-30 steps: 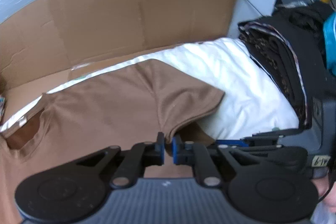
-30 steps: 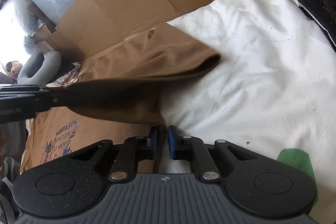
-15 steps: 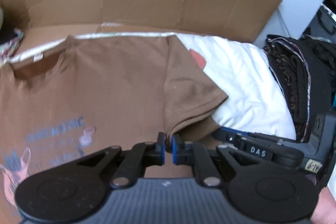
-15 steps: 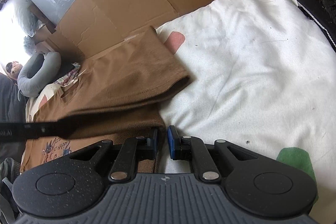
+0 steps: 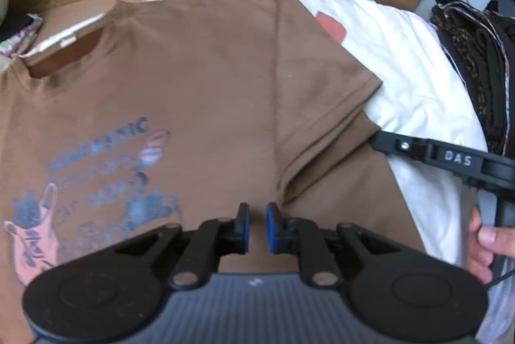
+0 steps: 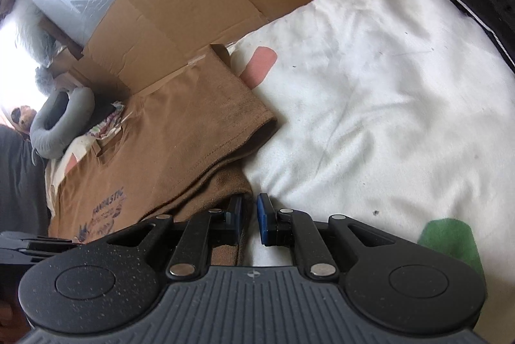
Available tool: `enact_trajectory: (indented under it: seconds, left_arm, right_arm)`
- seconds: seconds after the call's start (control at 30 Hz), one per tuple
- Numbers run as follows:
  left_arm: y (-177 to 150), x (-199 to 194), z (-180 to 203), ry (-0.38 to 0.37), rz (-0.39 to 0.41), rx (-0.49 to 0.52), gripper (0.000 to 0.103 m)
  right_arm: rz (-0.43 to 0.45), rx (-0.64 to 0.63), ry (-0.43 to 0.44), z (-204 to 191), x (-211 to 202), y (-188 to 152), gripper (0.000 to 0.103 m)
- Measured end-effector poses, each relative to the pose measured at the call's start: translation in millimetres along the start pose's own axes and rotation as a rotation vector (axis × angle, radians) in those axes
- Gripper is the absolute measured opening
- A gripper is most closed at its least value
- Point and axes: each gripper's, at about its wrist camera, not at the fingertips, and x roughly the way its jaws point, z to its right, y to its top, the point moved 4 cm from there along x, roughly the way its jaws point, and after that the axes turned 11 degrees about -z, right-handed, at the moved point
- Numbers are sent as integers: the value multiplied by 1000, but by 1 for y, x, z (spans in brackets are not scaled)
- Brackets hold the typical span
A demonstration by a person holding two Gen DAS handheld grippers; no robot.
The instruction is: Fold clothes
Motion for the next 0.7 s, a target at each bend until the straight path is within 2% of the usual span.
enact_trajectory:
  seconds: [0.13,0.37,0.47,0.53,0.7]
  left_arm:
    - [13,-15,1,2,55,24,13]
    - [52,-21,37,-47,131,104,18]
    - [68,-16,59,-75,147,156,25]
    - [75,-13,74,-98,159,201,39]
    - [88,1,105,-107,172,279,43]
  right_arm:
    - [0,34,6,5,-8,-3,15]
    - [9,79,-5,13,-22,-9,18]
    - [16,88,-14,15,-26,-12,18]
    - [19,95,-17,16,-28,-13,18]
    - [26,112,-17,19,-30,-17,18]
